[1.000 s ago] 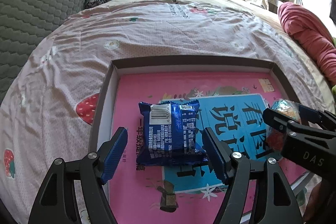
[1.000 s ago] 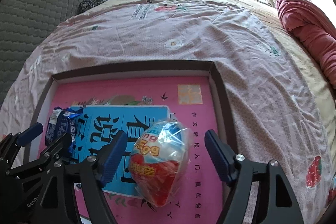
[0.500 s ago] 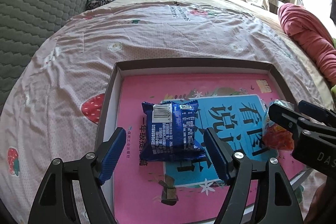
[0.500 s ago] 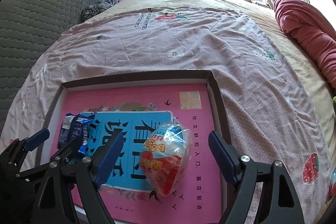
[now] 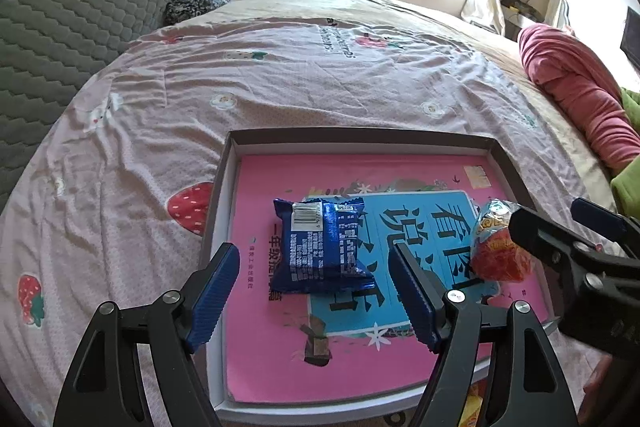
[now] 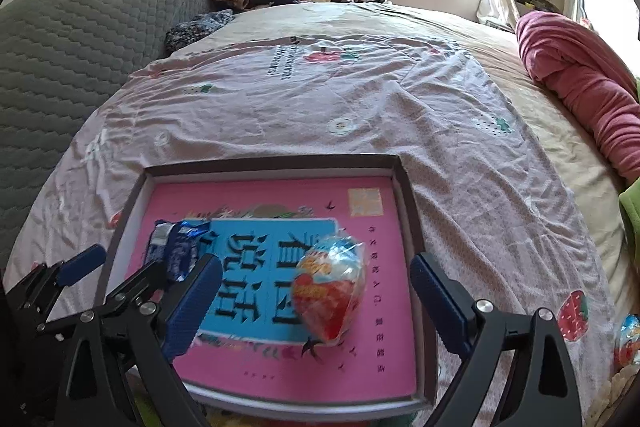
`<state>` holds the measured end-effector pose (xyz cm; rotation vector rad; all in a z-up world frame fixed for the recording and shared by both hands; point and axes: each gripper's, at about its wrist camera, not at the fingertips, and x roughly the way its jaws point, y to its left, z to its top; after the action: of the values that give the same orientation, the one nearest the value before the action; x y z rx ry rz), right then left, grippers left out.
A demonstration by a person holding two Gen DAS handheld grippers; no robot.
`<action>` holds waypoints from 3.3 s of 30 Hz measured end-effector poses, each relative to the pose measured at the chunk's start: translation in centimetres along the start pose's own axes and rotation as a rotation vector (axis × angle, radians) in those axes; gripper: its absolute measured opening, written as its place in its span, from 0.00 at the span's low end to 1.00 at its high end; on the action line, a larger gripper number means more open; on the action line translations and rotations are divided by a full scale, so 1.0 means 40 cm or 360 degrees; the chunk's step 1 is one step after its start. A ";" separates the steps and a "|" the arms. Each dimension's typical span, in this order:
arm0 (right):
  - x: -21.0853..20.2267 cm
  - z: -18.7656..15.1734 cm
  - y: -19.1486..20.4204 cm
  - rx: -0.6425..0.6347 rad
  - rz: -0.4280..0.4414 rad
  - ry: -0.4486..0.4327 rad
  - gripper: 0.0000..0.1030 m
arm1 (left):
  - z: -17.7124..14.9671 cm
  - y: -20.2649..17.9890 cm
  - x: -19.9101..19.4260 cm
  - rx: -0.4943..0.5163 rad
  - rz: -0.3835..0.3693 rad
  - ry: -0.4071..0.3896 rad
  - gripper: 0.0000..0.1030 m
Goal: Organize objects
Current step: 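Lift both open grippers away from the tray, then move both open grippers toward the walnut and yellow cake packets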
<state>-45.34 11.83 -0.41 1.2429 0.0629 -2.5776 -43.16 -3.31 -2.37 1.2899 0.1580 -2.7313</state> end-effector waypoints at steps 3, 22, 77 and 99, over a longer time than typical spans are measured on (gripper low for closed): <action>-0.036 0.004 0.005 0.0019 0.0031 -0.0029 0.97 | 0.000 0.010 -0.016 -0.0019 -0.0032 -0.0011 0.80; -0.256 -0.045 -0.027 0.0015 0.0059 -0.0048 0.99 | -0.046 0.013 -0.202 -0.0053 -0.0003 -0.0091 0.86; -0.714 -0.339 -0.002 -0.0101 0.0123 -0.0056 0.99 | -0.371 -0.027 -0.750 0.0009 0.0048 -0.0208 0.86; -0.596 -0.473 -0.069 -0.0069 0.0039 0.0070 0.99 | -0.476 -0.029 -0.611 0.0056 0.0042 -0.0129 0.86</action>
<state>-17.57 22.95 5.90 1.2765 0.1112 -2.5150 -13.42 2.05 4.57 1.1784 0.0849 -2.7706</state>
